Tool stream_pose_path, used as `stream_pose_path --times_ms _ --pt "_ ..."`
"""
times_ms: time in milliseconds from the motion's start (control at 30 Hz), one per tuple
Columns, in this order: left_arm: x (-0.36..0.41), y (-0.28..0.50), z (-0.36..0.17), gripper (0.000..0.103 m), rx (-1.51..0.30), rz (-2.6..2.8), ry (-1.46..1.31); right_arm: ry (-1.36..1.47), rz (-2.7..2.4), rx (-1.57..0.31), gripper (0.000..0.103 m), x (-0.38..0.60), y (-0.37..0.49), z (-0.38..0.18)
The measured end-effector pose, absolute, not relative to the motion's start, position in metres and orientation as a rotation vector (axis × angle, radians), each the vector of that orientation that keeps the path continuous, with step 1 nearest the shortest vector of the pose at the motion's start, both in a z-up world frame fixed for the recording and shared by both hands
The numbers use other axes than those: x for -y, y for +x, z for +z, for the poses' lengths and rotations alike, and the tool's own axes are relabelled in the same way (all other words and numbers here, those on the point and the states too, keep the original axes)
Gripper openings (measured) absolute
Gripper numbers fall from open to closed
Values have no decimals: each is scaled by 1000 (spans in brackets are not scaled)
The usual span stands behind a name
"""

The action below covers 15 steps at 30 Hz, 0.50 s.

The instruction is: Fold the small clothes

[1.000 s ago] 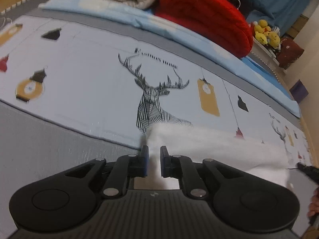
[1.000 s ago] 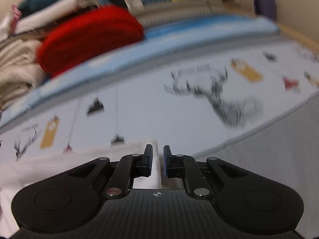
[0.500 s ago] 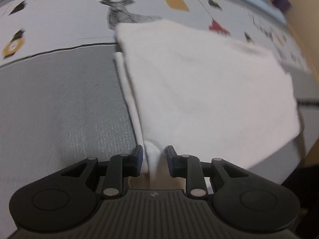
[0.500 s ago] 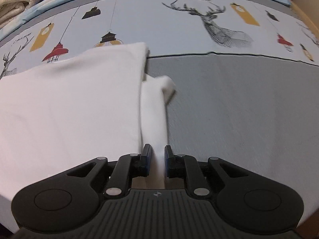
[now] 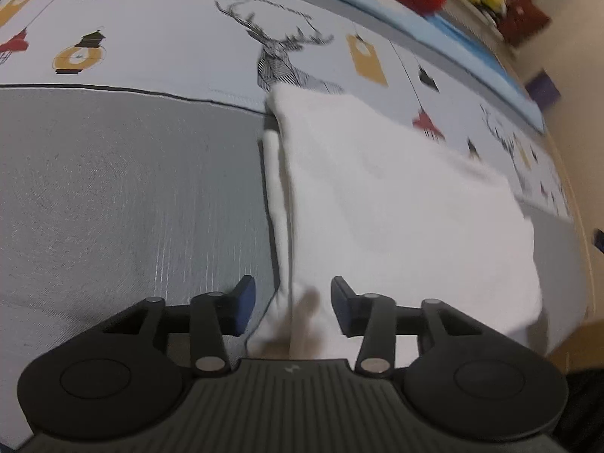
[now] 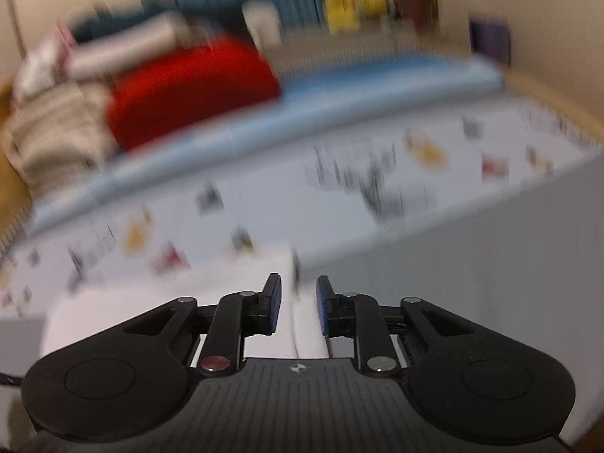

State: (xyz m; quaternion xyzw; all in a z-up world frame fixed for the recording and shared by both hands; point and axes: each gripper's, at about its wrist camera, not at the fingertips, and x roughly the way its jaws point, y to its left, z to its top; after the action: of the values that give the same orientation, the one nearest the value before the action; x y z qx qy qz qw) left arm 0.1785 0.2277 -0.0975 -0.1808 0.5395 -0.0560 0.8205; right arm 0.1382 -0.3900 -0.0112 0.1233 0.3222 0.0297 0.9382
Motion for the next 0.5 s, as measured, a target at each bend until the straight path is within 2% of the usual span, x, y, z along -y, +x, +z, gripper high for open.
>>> stream_pose_path --times_ms 33,133,200,400,500 --pt "-228 183 -98 58 -1148 -119 -398 252 61 -607 22 390 130 -4" --pt "-229 196 -105 62 -1155 -123 -433 282 50 -541 22 396 117 -3" --pt "-224 202 -113 64 -1173 -117 -459 331 8 -583 22 401 119 -11" --pt "-216 224 -138 64 -1208 -112 -459 400 -58 -618 22 412 126 -25" --pt "-210 229 -139 58 -1194 -114 -440 390 -58 -633 22 412 127 -28"
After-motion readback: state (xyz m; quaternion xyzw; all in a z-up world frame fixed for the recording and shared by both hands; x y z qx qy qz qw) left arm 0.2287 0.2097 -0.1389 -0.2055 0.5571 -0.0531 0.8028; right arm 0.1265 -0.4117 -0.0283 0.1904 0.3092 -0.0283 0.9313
